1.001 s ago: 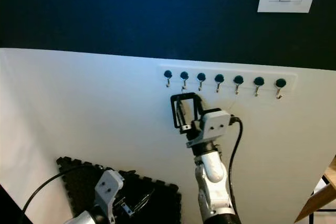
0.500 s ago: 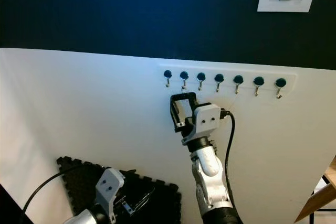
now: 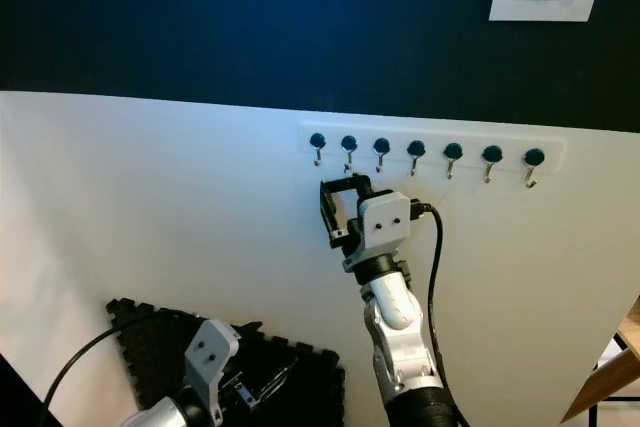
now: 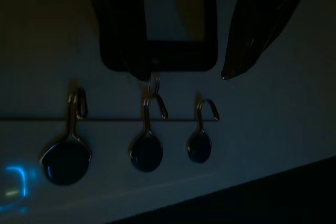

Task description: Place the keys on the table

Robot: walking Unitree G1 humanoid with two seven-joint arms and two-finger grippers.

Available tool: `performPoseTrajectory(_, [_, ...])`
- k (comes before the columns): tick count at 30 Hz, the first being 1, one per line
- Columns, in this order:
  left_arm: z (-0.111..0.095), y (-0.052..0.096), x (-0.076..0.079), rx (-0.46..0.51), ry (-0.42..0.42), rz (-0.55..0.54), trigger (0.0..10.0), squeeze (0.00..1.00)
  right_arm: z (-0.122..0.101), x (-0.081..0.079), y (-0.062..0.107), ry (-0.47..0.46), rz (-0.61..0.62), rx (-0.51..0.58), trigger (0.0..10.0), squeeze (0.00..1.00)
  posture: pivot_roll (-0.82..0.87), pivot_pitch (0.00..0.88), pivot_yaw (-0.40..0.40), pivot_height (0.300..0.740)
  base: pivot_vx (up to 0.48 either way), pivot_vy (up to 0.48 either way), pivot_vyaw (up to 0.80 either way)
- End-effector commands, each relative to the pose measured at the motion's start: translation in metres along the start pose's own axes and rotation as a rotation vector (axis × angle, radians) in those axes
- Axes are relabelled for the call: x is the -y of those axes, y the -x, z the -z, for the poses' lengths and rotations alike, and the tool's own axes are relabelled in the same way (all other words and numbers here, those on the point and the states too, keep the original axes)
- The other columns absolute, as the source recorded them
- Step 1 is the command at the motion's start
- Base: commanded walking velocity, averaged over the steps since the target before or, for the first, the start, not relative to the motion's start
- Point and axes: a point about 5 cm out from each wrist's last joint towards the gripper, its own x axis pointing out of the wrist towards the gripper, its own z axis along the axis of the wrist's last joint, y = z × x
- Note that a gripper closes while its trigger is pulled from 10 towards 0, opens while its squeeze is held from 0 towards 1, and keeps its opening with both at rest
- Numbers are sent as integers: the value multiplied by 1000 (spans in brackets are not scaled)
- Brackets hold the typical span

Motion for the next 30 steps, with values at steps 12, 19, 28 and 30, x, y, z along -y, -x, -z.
performPoseTrajectory(12, [-11,-2,3,43,29,27,10000,0,1,7,-8,9,32,-25,10000,0,67,45,20,740,0,0,0])
performPoseTrajectory(19, [-34,-11,-5,149,52,-27,10000,0,2,8,-10,11,32,-24,10000,0,64,46,22,740,0,0,0])
performPoseTrajectory(28, [-55,-16,-17,252,160,-83,10000,0,2,7,-11,12,30,-27,10000,0,58,46,23,740,0,0,0])
performPoseTrajectory(30, [-55,-16,-17,252,160,-83,10000,0,2,7,-11,12,30,-27,10000,0,58,46,23,740,0,0,0])
